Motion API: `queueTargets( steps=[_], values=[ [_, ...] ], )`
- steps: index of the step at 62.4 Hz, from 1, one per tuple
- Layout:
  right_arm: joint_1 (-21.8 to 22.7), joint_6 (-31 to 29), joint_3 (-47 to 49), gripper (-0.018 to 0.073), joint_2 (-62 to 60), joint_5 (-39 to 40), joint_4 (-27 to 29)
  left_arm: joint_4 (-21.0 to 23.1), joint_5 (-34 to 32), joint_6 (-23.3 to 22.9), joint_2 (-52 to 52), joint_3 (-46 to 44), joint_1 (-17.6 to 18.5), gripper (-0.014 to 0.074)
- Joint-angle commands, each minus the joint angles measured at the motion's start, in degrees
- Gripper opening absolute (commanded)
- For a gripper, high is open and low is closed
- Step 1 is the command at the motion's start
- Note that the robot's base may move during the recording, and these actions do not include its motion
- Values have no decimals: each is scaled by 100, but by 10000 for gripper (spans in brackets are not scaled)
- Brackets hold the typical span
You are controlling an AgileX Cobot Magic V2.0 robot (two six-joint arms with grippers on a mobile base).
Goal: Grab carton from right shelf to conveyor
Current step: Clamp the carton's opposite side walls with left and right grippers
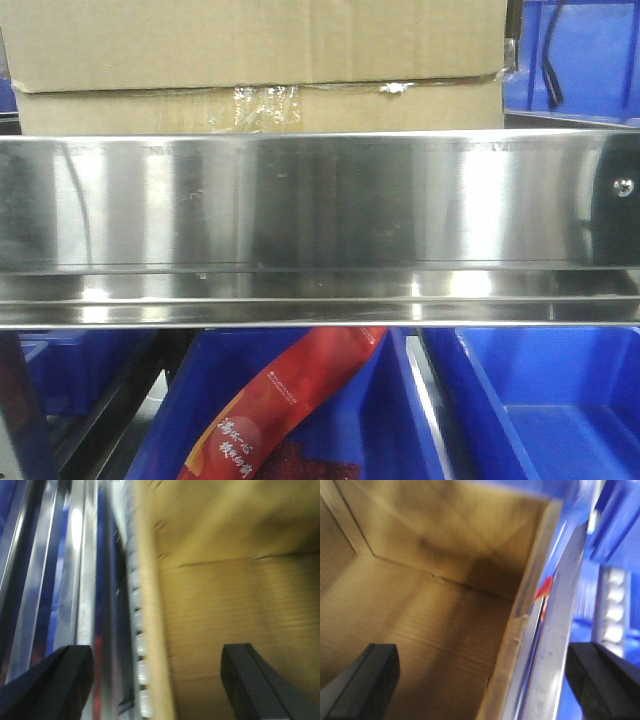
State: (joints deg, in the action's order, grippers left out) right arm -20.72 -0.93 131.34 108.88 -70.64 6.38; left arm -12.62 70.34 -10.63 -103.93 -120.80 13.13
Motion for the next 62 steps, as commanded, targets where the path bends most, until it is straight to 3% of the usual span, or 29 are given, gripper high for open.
queueTargets(
  steps=[1,11,17,20,24,30,34,38,54,62],
  values=[
    [57,28,55,557,102,68,-61,11,-38,-54,-54,-51,-100,434],
    [130,93,55,550,267,68,-61,245,-38,-54,-168,-51,-190,433],
    [131,93,55,470,345,68,-61,295,-38,-54,-220,-51,-190,416],
    [131,93,55,378,369,68,-61,308,-38,-54,-232,-51,-190,384],
    [131,93,55,188,373,68,-61,308,-38,-54,-232,-51,-190,285],
    [131,93,55,-91,373,68,-61,308,-38,-54,-232,-51,-190,77],
    [131,93,55,-59,363,68,-74,322,-38,-54,-232,-51,-190,-42],
    [131,93,55,-59,351,68,-74,336,-38,-54,-232,-64,-190,8],
    [131,93,55,-66,77,68,-74,360,-38,-54,-148,-457,-190,-9],
    [131,93,55,-66,-330,68,-64,604,-38,-54,153,-637,-190,-9]
  ],
)
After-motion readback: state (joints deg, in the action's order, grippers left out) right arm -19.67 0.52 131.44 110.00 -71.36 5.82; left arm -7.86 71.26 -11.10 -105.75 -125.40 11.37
